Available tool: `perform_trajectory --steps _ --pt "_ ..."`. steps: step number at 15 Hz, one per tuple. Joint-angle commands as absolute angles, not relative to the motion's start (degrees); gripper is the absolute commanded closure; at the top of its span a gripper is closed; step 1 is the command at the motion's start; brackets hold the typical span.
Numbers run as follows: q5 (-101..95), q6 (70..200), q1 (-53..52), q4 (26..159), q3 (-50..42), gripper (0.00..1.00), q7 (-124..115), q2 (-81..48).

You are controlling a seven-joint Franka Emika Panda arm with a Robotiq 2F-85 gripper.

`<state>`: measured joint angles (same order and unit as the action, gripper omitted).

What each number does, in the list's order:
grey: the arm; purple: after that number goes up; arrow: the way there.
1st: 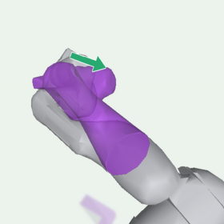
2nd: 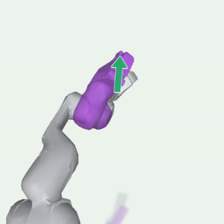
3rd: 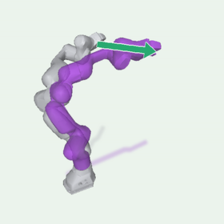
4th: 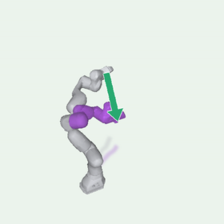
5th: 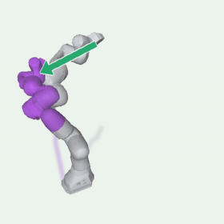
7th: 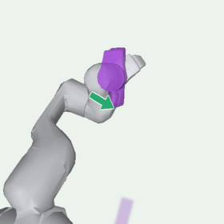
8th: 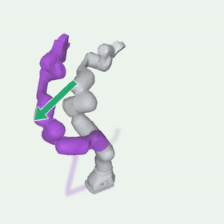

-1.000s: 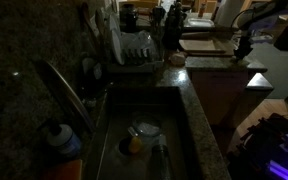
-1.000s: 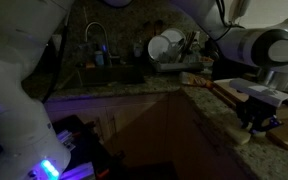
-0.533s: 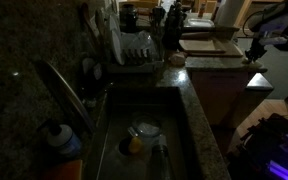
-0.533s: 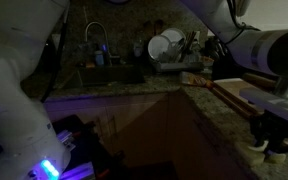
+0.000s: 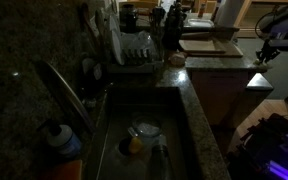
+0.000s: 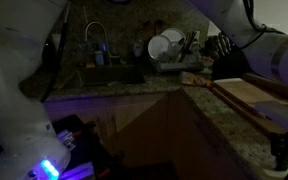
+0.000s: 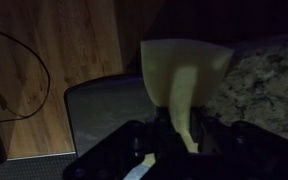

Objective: Close the water faucet, move the orange pack to the left, scrub the countertop with the yellow sponge

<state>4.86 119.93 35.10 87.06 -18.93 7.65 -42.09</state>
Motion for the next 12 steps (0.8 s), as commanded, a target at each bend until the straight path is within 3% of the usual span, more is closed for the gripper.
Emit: perform_trajectory --steps 1,7,12 --pt "9.3 122.3 37.7 84.0 -13.7 0.94 9.9 -44.2" --pt "19.8 121.7 36.4 79.6 -2.5 0.94 15.9 -45.7" --pt "18.4 115.6 33.7 77.2 -2.6 0.94 14.5 -46.6"
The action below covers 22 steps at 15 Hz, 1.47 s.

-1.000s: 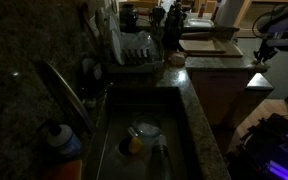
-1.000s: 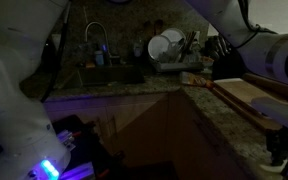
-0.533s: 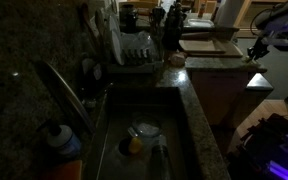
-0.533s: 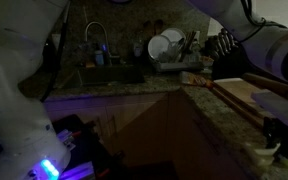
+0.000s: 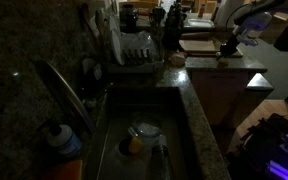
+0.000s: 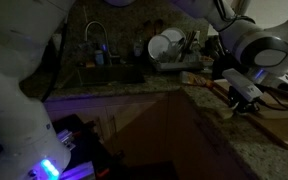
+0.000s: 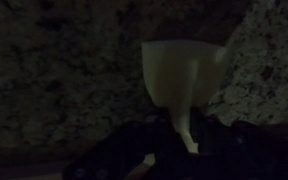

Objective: Close the water faucet, move the orange pack to the left, scrub the countertop with the yellow sponge

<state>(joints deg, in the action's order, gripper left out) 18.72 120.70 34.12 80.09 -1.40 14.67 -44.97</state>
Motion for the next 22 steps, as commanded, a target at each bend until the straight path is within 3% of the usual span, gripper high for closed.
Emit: perform_trajectory --steps 1,7,17,18,20,22 --pt "16.2 111.3 32.6 76.7 -4.4 0.94 11.8 -46.2" --pt "6.7 103.2 30.0 77.3 -13.6 0.94 2.2 -45.1" --pt "9.5 112.7 33.0 75.8 -14.2 0.94 1.4 -48.0" --pt "10.4 113.2 33.2 75.7 -13.7 0.52 1.4 -48.0" --pt "11.1 114.0 32.9 75.6 -13.4 0.45 1.5 -48.4" --pt "11.2 114.1 32.6 75.7 -13.0 0.31 1.5 -48.1"
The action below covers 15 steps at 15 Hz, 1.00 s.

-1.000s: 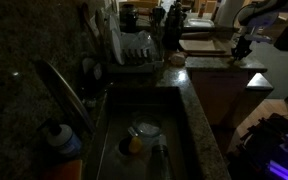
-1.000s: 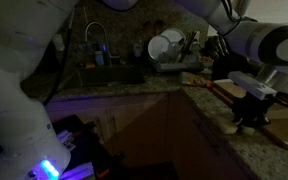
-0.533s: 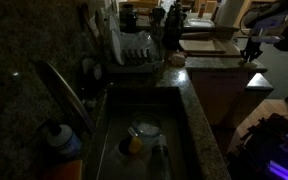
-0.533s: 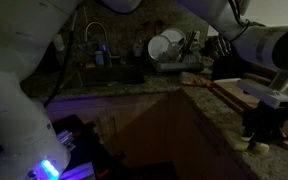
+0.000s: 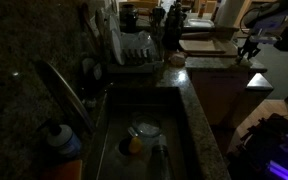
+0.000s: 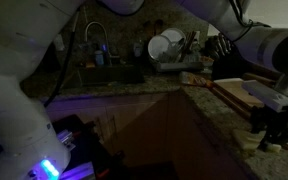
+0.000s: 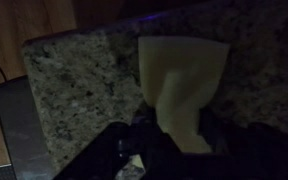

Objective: Close the water faucet, move the orange pack to the left, scrub the countertop with the yellow sponge

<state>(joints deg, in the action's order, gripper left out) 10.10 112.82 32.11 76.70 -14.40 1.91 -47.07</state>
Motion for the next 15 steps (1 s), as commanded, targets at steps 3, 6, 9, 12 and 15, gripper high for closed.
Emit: perform_trajectory --steps 3,6,9,12,15 --pt "9.6 109.1 31.3 74.8 -13.6 0.09 -0.4 -48.1" --pt "7.1 102.1 28.8 75.2 -14.4 0.00 -2.6 -45.3" --pt "3.8 96.9 25.2 77.5 -15.7 0.00 -5.5 -39.3" --pt "0.7 99.1 21.7 81.8 -15.8 0.00 -5.0 -30.8" --pt "1.5 97.7 22.2 76.5 -14.9 0.00 -4.9 -33.1"
